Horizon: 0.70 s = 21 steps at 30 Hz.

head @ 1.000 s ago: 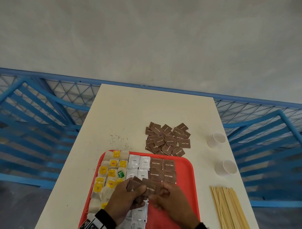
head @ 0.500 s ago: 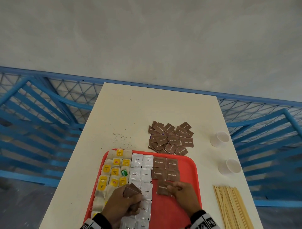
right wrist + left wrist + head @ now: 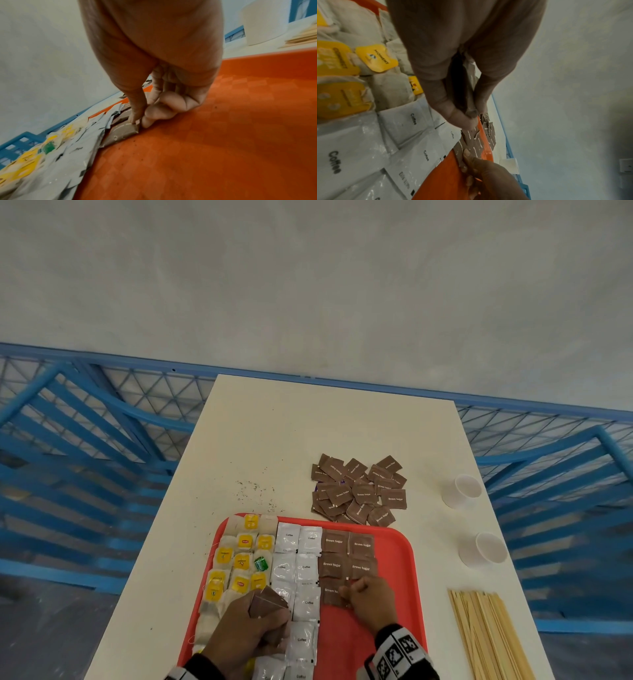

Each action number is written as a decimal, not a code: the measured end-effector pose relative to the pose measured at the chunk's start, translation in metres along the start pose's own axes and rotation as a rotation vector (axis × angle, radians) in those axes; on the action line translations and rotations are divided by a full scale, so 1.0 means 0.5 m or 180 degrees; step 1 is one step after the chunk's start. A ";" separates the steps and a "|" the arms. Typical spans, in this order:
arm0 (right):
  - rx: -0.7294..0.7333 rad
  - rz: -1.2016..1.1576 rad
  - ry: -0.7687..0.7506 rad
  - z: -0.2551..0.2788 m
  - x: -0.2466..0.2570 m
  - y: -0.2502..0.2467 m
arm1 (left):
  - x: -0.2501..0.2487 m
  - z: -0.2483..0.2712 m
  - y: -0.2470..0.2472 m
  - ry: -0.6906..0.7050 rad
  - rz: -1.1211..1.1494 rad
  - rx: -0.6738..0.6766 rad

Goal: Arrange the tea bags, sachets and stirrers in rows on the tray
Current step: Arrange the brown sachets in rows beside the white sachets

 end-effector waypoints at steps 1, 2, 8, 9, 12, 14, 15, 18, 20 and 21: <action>0.0012 0.0031 0.0001 0.001 0.004 0.001 | 0.000 -0.001 -0.001 0.0007 0.0000 0.0007; 0.0055 0.0093 0.0005 0.002 0.008 0.001 | 0.000 -0.001 -0.002 0.0012 -0.0005 0.0020; -0.0071 0.0356 -0.0044 0.019 0.026 -0.024 | -0.006 -0.004 0.014 0.0031 0.0157 0.0243; -0.0061 0.0404 -0.0080 0.023 0.032 -0.027 | -0.009 -0.004 0.020 0.0010 0.0261 0.0314; -0.0008 0.0528 -0.0206 0.034 0.049 -0.030 | -0.022 0.002 0.042 0.0004 0.0580 0.0579; -0.0032 0.0328 -0.0333 0.050 0.062 -0.033 | -0.036 0.009 0.056 0.0059 0.0816 0.0709; -0.0023 0.0132 -0.0499 0.062 0.071 -0.033 | -0.044 0.013 0.063 0.0089 0.0921 0.0754; 0.0326 -0.0271 -0.1176 0.123 0.119 -0.029 | -0.065 0.013 0.078 0.0225 0.1127 0.0793; 0.0712 -0.0500 -0.1348 0.165 0.149 -0.022 | -0.078 0.010 0.090 0.0372 0.1266 0.0824; 0.0809 -0.0492 -0.1372 0.179 0.159 -0.020 | -0.085 0.009 0.097 0.0451 0.1338 0.0846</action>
Point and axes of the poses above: each hand's wrist, its own z-axis away from the middle knuckle, its own y-axis out of the palm, x = y × z, the point moved 6 cm from there along -z, towards the middle knuckle, and after that the axes turned 11 degrees about x, right-handed, at the moved point
